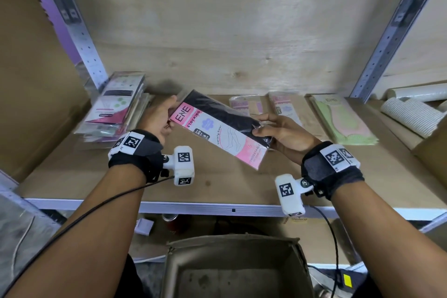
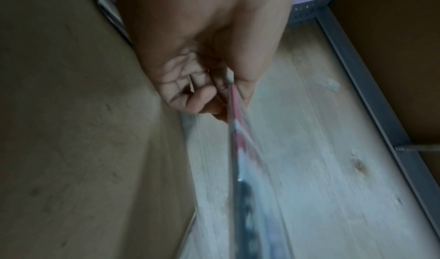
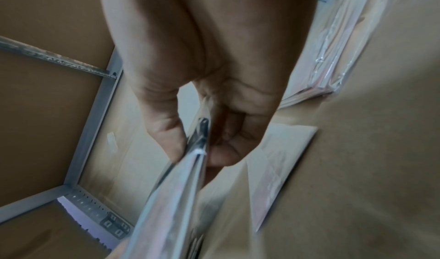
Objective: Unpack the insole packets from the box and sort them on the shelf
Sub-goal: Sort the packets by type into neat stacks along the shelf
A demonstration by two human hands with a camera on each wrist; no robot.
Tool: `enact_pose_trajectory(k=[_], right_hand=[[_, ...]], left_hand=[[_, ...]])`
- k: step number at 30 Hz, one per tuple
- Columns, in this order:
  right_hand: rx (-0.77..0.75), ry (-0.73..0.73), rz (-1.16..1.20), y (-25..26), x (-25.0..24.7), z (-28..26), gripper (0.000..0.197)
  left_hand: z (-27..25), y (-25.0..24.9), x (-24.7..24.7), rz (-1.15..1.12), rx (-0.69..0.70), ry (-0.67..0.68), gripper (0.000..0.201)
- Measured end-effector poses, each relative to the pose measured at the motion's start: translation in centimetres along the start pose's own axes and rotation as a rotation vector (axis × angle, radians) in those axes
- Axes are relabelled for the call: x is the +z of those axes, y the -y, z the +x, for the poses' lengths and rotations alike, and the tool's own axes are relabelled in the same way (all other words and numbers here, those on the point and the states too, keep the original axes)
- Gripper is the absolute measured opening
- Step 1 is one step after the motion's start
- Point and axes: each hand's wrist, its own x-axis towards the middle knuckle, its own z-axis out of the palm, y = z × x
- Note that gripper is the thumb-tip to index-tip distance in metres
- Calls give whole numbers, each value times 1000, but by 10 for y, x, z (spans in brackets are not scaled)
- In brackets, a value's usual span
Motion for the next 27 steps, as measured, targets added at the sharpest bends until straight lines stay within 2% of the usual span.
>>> enact_pose_trajectory(k=[2, 4, 8, 12, 16, 18, 20, 22, 25, 27], right_hand=[[-20, -20, 5, 1, -1, 1, 33], [-30, -38, 7, 1, -3, 0, 30], [-18, -43, -3, 0, -3, -1, 34], [-13, -12, 0, 0, -1, -3, 35], [17, 1, 50, 0, 2, -4, 32], [26, -11, 121, 0, 4, -3, 33], [31, -40, 207, 0, 6, -1, 30], [37, -79, 261, -1, 11, 1, 25], [59, -125, 291, -4, 21, 4, 28], [72, -152, 292, -6, 27, 7, 38]], left_hand=[[2, -1, -2, -32, -38, 33, 26], [1, -1, -3, -160, -80, 75, 19], [-6, -4, -4, -350, -160, 147, 19], [-8, -5, -12, -350, -213, 264, 35], [-7, -2, -12, -561, -187, 222, 47], [-8, 0, -10, -597, -195, 228, 58], [-10, 2, -5, -557, -214, 297, 68], [-17, 6, 3, -413, -192, 380, 71], [-32, 11, 16, -113, -152, 511, 66], [-40, 16, 22, 27, -147, 612, 54]])
